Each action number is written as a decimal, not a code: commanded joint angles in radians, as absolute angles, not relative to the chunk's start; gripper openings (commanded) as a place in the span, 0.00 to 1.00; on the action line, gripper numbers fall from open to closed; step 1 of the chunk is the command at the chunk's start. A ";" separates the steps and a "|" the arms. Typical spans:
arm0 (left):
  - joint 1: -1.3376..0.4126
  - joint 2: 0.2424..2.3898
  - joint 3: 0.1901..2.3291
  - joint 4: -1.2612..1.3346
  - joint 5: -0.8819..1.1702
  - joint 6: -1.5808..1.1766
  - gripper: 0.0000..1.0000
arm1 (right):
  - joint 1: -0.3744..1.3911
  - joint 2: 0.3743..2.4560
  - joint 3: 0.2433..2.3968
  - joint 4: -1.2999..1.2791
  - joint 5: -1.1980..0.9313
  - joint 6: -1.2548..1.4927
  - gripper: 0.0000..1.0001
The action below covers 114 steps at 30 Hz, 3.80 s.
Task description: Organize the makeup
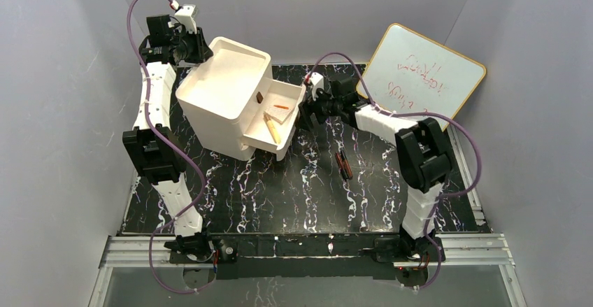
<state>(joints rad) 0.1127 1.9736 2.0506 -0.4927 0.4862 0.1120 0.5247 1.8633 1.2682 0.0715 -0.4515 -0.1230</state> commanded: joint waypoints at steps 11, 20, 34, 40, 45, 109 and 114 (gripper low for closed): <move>0.076 2.005 2.000 -0.652 0.525 0.101 0.00 | 0.632 2.235 1.909 0.092 -0.660 0.026 0.98; 0.071 2.023 2.016 -0.658 0.522 0.097 0.00 | 0.783 2.374 2.103 0.118 -0.637 0.093 0.98; 0.068 2.036 2.029 -0.669 0.524 0.100 0.00 | 0.828 2.299 1.825 0.273 -0.503 0.032 0.98; 0.066 2.029 2.027 -0.669 0.525 0.100 0.00 | 0.814 2.325 1.718 0.424 -0.384 0.003 0.89; 0.063 2.024 2.020 -0.665 0.522 0.101 0.00 | 0.790 2.361 1.730 0.473 -0.320 -0.040 0.84; 0.060 2.052 2.017 -0.668 0.509 0.115 0.00 | 0.591 1.501 0.814 0.122 0.277 0.082 0.47; 0.054 2.057 2.020 -0.669 0.505 0.115 0.00 | 0.591 1.397 0.767 0.006 0.253 0.122 0.47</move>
<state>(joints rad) 0.0856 1.9903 2.0560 -0.4580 0.4496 0.1368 0.5892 1.4612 0.8001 0.1265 0.2264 0.0742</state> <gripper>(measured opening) 0.188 0.470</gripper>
